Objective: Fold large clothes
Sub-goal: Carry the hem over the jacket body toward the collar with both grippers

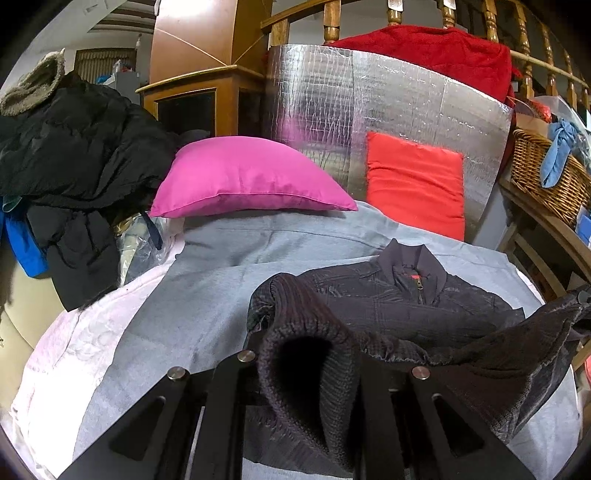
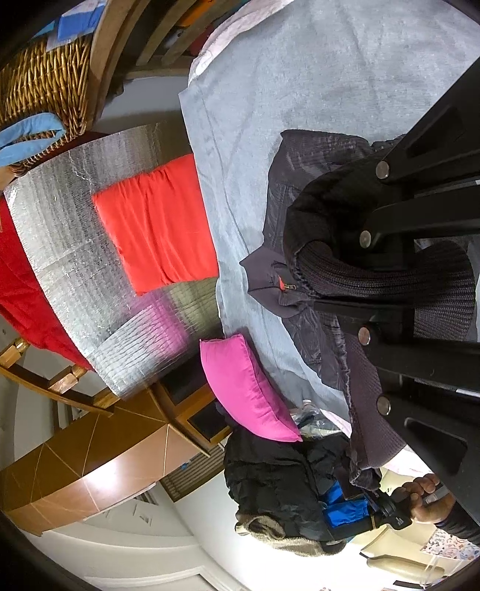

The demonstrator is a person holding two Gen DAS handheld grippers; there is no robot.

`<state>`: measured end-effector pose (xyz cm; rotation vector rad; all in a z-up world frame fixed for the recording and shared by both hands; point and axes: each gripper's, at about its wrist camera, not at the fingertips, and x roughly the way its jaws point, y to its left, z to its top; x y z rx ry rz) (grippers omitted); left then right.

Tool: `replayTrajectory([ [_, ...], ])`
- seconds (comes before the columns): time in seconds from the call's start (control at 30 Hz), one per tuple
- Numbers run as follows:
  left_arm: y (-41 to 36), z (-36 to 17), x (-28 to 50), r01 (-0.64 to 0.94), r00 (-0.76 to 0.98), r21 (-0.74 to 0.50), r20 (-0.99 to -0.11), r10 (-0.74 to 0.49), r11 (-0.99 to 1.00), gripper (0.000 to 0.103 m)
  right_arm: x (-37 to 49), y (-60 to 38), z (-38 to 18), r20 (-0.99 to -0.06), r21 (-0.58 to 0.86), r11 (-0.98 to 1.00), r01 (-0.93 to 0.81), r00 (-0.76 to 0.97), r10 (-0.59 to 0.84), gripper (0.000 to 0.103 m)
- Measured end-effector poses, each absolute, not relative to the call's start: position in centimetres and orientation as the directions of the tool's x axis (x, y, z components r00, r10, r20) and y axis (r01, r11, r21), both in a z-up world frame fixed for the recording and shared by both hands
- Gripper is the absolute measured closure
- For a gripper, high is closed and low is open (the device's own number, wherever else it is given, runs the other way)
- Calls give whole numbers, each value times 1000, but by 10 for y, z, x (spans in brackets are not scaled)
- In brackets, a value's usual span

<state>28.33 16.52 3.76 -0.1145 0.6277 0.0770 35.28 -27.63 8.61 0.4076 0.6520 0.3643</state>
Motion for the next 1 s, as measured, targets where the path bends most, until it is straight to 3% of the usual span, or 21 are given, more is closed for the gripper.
replayTrajectory([
  [1.0, 154, 18, 346, -99, 773, -11, -631, 70, 995, 88, 422, -282, 59, -579, 447, 880, -157, 700, 419, 92],
])
